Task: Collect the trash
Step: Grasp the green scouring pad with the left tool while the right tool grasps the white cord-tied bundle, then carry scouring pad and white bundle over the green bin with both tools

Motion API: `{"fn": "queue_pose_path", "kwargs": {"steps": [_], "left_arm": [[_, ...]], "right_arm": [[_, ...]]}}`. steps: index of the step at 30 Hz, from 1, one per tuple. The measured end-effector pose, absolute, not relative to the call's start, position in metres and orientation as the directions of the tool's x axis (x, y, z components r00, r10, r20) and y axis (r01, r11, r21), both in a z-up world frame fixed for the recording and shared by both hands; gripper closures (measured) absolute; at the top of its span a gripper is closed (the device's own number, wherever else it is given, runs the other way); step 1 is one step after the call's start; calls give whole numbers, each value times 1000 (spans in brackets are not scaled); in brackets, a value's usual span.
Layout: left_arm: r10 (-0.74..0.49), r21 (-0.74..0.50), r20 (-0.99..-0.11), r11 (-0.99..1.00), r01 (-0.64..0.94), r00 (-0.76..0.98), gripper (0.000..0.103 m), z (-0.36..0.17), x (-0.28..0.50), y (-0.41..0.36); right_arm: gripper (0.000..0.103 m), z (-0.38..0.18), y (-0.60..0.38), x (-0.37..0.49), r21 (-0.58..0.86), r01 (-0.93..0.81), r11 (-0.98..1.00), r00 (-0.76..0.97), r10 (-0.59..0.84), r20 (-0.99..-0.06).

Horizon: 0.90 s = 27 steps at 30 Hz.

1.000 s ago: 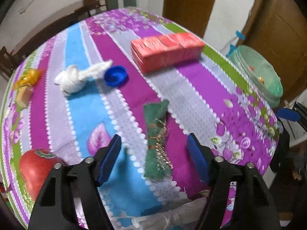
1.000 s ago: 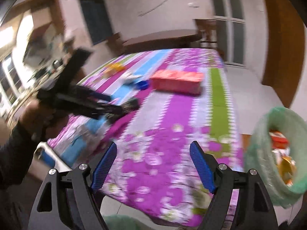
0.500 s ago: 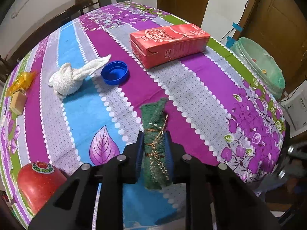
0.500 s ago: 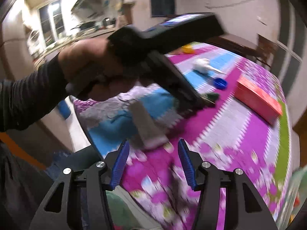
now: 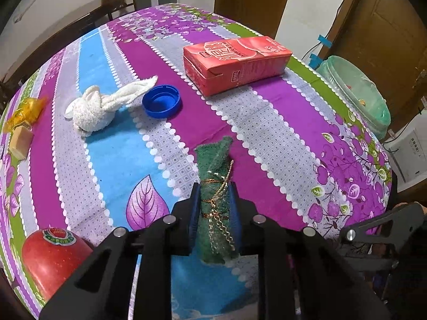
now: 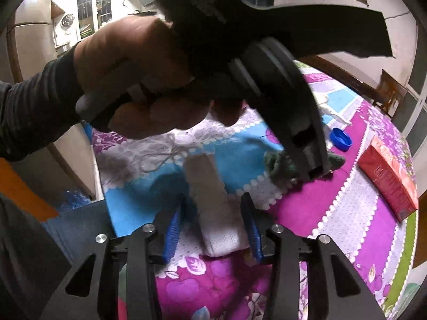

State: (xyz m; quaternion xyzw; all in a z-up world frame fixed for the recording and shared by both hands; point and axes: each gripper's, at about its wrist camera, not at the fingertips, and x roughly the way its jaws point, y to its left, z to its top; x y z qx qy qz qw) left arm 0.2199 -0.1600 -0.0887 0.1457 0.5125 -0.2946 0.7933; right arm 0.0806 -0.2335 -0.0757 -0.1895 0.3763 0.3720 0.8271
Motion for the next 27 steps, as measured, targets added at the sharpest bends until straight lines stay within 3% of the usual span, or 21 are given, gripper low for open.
{"fn": "queue_pose_path", "kwargs": {"steps": [6, 9, 16, 21, 27], "left_arm": [[-316, -64, -896, 785, 616, 311, 84, -89, 218, -160], [-315, -57, -892, 791, 609, 325, 84, -89, 215, -161], [-294, -14, -854, 837, 546, 429, 85, -83, 204, -151], [-287, -2, -772, 894, 448, 567, 85, -55, 182, -127], [-160, 68, -608, 965, 252, 778, 85, -17, 141, -100]], "right_arm": [[60, -76, -230, 85, -41, -757, 652, 444, 467, -764], [76, -74, -226, 72, -63, -751, 657, 463, 456, -760], [77, -66, -256, 47, -27, -659, 752, 531, 440, -724], [77, -61, -300, 41, 74, -476, 877, 636, 401, -659], [77, -38, -321, 39, 67, -256, 964, 794, 249, -555]]}}
